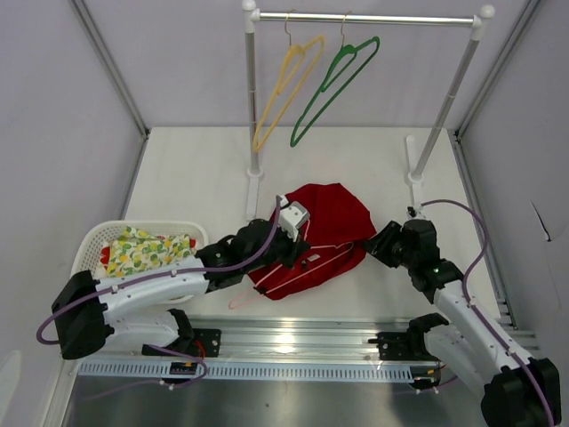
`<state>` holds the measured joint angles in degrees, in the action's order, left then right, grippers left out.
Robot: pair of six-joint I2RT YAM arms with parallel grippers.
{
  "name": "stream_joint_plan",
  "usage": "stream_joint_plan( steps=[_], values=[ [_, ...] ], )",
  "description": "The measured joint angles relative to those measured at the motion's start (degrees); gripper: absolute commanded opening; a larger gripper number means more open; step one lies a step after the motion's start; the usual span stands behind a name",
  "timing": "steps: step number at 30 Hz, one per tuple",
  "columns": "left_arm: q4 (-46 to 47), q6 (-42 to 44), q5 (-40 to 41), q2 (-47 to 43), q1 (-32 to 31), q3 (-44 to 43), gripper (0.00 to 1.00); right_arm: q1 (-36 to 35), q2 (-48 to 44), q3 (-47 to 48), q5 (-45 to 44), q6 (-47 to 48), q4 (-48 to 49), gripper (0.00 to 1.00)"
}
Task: Place the skirt on the hanger
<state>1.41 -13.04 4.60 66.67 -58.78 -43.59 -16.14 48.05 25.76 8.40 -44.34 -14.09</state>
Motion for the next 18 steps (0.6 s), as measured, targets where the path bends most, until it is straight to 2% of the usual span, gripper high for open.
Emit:
stream_joint_plan(
  steps=[2, 8, 13, 18],
  values=[
    [0.26, 0.00, 0.79, 0.52, -0.66, 0.00, 0.00, -1.31, -2.47, 0.61, -1.68, -0.15, -2.56, 0.28],
    [0.87, 0.02, 2.62, 2.58, -2.69, -0.04, 0.00, -8.41, -6.67, 4.13, -6.69, -0.90, -7.96, 0.27],
    [1.01, 0.02, 2.97, 3.50, -3.28, -0.87, 0.00, -15.67, -2.29, 6.75, -10.25, -1.29, -7.69, 0.22],
    [0.96, 0.04, 3.21, 3.85, -3.48, -1.33, 0.00, -19.15, 2.01, 6.45, -12.57, -2.10, -7.43, 0.20]
  ],
)
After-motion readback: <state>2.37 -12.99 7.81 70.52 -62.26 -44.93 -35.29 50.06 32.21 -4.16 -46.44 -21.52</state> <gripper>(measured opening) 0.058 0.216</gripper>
